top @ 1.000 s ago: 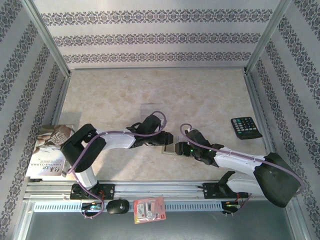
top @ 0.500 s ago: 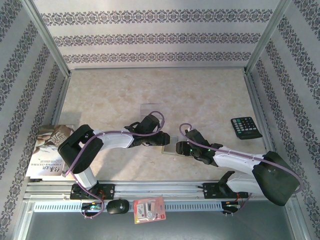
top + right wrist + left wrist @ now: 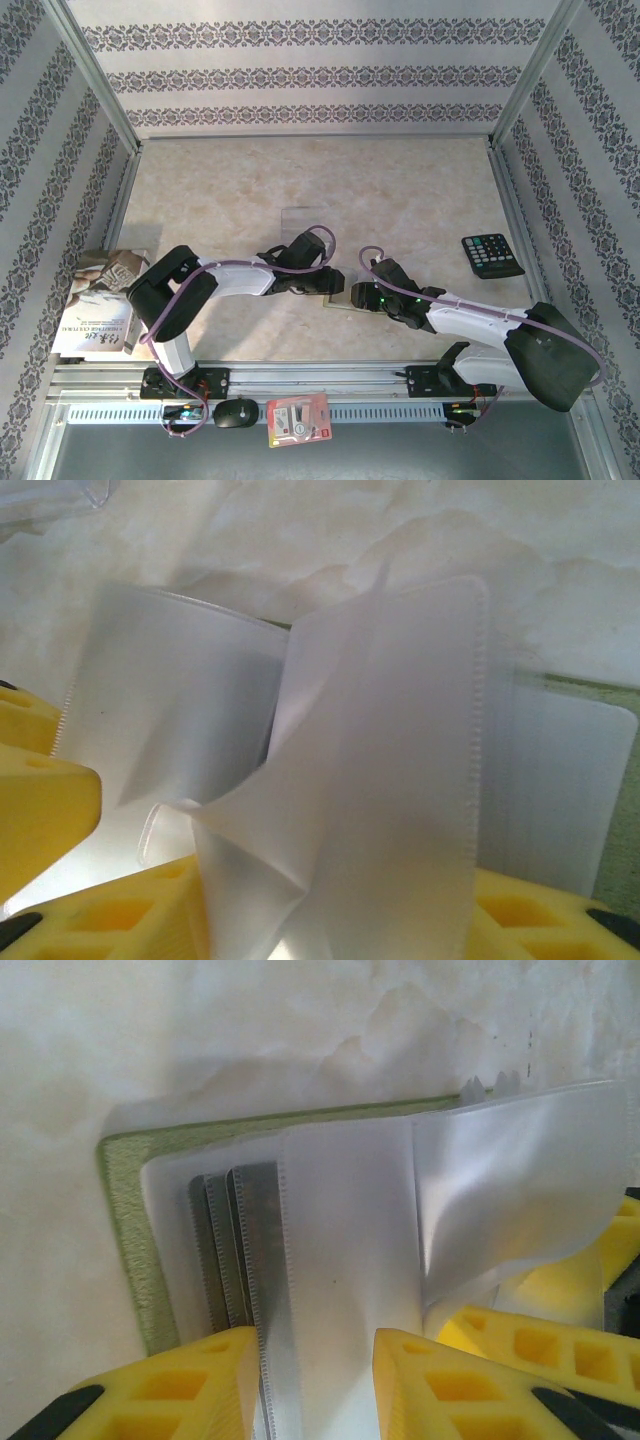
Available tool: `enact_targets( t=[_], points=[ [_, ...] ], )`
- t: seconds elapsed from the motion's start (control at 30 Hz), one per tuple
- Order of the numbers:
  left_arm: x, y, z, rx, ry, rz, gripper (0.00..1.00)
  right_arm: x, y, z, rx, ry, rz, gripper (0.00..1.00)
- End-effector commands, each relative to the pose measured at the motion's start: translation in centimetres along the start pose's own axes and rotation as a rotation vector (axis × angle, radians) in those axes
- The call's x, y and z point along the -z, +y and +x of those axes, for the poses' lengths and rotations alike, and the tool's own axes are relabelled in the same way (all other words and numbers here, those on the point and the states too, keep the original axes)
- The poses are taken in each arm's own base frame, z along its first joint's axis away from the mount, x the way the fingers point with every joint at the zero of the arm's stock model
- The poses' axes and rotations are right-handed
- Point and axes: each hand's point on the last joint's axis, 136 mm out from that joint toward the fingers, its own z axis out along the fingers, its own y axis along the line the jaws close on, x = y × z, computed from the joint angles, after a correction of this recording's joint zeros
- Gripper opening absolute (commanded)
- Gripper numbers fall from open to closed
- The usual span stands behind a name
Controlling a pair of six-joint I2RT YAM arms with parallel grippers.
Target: Take the credit cards out of the card holder
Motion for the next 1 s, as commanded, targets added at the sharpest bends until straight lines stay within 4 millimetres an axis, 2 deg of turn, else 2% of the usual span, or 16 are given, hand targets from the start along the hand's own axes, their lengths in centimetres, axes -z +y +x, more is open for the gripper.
enact_targets(
  t=[0.0, 0.27, 0.67, 0.97],
  points=[
    [-0.2, -2.1, -0.1, -0.021, 0.010, 0.044, 0.35, -0.4, -3.4, 3.3, -0.011, 0.095, 0.119, 0.57],
    [-0.2, -3.2, -0.5, -0.026, 0.020, 0.060, 0.35, 0.7, -3.3, 2.4, -0.022, 0.054, 0.109, 0.66],
    [-0.9, -5.2, -0.8, -0.042, 0.042, 0.101, 0.35, 3.2, -4.3, 0.9, -0.080, -0.059, 0.114, 0.68],
    [-3.3, -8.1, -0.2, -0.086, 0.123, 0.150, 0.35, 7.5, -5.2, -2.2, -0.113, -0.243, 0.138, 0.68]
  ],
)
